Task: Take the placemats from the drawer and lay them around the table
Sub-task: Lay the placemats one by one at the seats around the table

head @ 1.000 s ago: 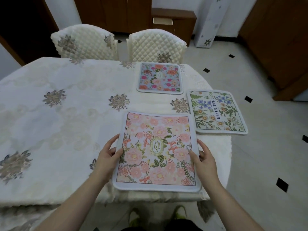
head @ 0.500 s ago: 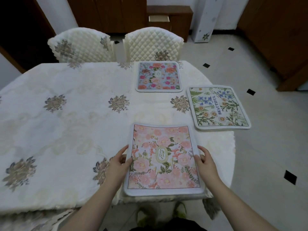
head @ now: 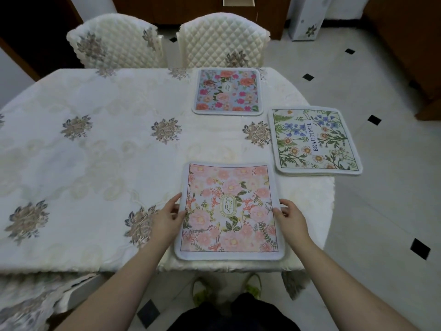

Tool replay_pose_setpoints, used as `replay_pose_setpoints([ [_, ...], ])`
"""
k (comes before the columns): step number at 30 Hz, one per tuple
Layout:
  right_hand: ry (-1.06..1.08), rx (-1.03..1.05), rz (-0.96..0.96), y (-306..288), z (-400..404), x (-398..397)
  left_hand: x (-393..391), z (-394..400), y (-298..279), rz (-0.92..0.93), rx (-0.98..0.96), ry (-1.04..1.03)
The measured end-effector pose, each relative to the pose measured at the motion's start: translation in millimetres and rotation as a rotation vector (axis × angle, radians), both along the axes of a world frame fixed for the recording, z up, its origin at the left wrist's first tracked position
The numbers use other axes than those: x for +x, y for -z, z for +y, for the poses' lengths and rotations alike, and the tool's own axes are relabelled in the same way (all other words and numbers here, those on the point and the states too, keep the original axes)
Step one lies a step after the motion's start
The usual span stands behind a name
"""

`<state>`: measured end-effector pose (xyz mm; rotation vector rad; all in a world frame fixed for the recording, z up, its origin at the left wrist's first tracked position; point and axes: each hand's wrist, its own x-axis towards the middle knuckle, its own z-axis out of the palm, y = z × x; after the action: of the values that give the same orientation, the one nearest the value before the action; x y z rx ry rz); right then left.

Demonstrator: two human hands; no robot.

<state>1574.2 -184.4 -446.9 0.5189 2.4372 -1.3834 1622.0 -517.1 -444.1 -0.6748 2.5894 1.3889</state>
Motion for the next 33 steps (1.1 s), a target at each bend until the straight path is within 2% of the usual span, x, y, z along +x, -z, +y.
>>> replay_pose_setpoints([
  [7,-0.041,0.113,0.042,6,0,-6,-6,-3,5,0.023,-0.051,0.022],
  [10,-0.065,0.191,0.060,10,0,-8,-8,-1,5,0.013,-0.119,0.062],
  [19,-0.087,0.255,0.083,9,2,-6,-13,-9,19,-0.043,-0.292,0.148],
  [33,-0.140,0.276,0.087,9,8,-10,-11,-8,22,-0.029,-0.299,0.139],
])
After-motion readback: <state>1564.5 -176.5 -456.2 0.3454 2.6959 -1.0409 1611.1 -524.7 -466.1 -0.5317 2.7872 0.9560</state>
